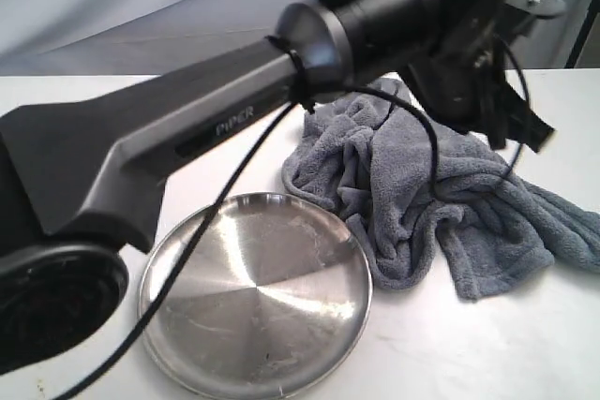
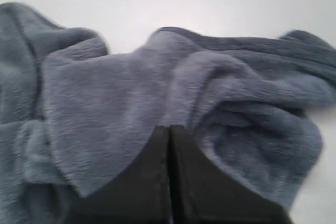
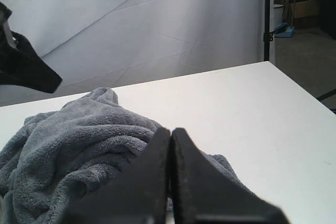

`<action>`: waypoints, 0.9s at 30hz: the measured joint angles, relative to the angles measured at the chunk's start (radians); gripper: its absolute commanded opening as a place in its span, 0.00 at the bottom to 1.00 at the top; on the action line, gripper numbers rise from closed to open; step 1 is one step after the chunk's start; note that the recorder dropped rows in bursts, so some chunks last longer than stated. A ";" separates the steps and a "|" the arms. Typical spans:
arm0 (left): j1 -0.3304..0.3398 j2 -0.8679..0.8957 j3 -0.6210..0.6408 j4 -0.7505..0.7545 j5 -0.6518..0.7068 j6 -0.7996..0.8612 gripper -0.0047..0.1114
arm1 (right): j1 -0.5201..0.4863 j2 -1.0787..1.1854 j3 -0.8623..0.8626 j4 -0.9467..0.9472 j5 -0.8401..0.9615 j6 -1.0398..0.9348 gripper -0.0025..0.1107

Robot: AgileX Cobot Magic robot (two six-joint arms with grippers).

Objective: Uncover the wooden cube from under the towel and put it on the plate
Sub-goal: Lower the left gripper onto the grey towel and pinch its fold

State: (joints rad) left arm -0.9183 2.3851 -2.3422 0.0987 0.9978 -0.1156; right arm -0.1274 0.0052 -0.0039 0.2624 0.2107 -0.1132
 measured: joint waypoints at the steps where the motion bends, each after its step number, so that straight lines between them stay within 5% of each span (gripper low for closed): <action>1: 0.041 0.000 0.000 0.005 0.008 -0.016 0.04 | 0.000 0.000 0.000 0.000 0.000 0.000 0.02; 5: 0.155 0.006 -0.006 0.029 0.151 -0.017 0.04 | 0.000 0.000 0.000 0.000 0.000 0.000 0.02; 12: 0.181 0.006 0.009 -0.016 0.220 0.080 0.04 | 0.000 0.000 0.000 0.000 0.000 0.000 0.02; 27: -0.076 0.006 0.080 -0.084 0.226 0.145 0.04 | 0.000 0.000 0.000 0.000 0.000 0.000 0.02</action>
State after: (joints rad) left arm -0.9941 2.3915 -2.2618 0.0148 1.2233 0.0290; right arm -0.1274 0.0052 -0.0039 0.2624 0.2107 -0.1132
